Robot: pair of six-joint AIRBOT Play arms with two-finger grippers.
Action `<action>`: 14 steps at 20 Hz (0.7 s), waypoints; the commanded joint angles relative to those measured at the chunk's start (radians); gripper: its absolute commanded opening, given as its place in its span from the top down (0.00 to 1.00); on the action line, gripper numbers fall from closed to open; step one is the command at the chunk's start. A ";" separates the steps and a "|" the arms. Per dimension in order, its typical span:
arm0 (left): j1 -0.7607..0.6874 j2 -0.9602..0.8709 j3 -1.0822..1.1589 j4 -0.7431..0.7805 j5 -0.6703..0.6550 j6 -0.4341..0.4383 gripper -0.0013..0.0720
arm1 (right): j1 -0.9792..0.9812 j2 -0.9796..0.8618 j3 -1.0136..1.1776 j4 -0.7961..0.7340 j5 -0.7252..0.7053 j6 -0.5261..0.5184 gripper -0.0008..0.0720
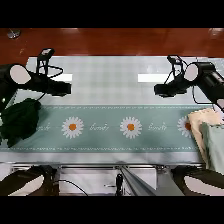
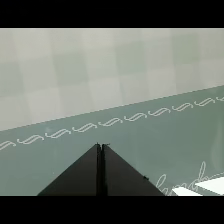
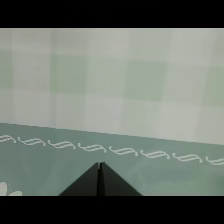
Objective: Fold the shirts.
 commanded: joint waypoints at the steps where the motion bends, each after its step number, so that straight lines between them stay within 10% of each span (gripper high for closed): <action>1: 0.001 0.000 0.000 0.000 0.000 0.000 0.93 | 0.001 -0.001 0.001 0.002 0.000 0.000 0.96; 12: 0.001 -0.001 0.000 0.000 -0.004 0.000 0.93 | 0.001 -0.001 0.001 0.002 -0.007 0.000 0.96; 14: 0.001 -0.001 0.000 0.008 -0.004 0.000 0.71 | 0.001 -0.001 0.001 -0.002 -0.056 -0.002 0.96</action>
